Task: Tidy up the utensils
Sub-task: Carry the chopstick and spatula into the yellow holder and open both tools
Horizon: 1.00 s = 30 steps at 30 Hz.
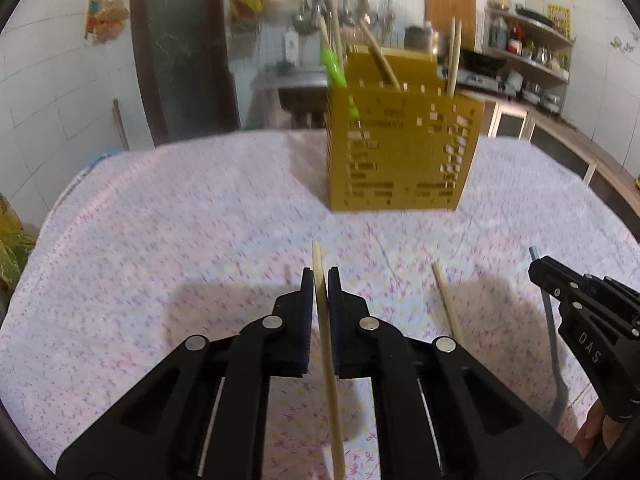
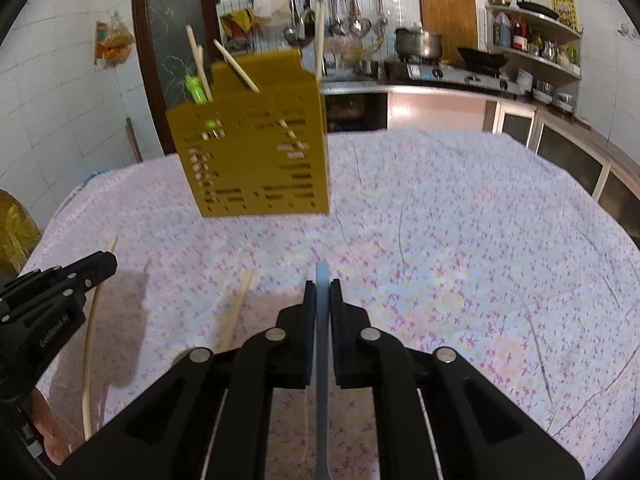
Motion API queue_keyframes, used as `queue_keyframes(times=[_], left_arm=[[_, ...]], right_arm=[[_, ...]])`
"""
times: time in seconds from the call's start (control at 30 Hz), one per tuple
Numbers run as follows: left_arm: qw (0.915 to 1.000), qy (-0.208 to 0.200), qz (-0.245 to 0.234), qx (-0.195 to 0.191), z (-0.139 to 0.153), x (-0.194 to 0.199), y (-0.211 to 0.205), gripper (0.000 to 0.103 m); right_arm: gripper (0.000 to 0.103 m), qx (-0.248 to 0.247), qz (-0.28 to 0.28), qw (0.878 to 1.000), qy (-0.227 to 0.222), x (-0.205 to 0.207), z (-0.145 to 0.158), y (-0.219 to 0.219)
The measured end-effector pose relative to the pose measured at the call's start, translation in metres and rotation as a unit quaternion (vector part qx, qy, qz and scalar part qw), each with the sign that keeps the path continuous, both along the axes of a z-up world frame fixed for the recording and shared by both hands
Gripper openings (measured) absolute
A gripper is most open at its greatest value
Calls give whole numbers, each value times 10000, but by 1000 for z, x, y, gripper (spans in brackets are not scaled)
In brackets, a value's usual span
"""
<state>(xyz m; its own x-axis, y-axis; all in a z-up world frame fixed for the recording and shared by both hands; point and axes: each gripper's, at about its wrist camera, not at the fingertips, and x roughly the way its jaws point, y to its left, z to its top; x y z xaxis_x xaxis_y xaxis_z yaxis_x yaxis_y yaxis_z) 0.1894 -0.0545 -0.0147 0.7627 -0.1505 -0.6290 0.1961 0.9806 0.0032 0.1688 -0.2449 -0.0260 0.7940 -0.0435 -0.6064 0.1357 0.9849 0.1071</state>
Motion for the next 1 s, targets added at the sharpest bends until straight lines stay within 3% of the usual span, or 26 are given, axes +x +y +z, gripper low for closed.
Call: queue_keyframes(times=[0.4,0.77,0.9,1.0], left_arm=[[9939,-1033,223,-303,42,-29,28,5],[9863,-1493,297,-632,59,-45,39,5],[9904,-1263,251,-508,53,-37,36,5],[9958,-702,254,-523,40,-19,39,5]], right_arm=[[7,-222,-22,9923,-1214,-34,35,5],[7,-456,-75,9814,-1863,-51,50,10],[7,-459,-60,9819,-1834,-50,49,10],[7,-494,-51,9828,-1780,-50,48,11]])
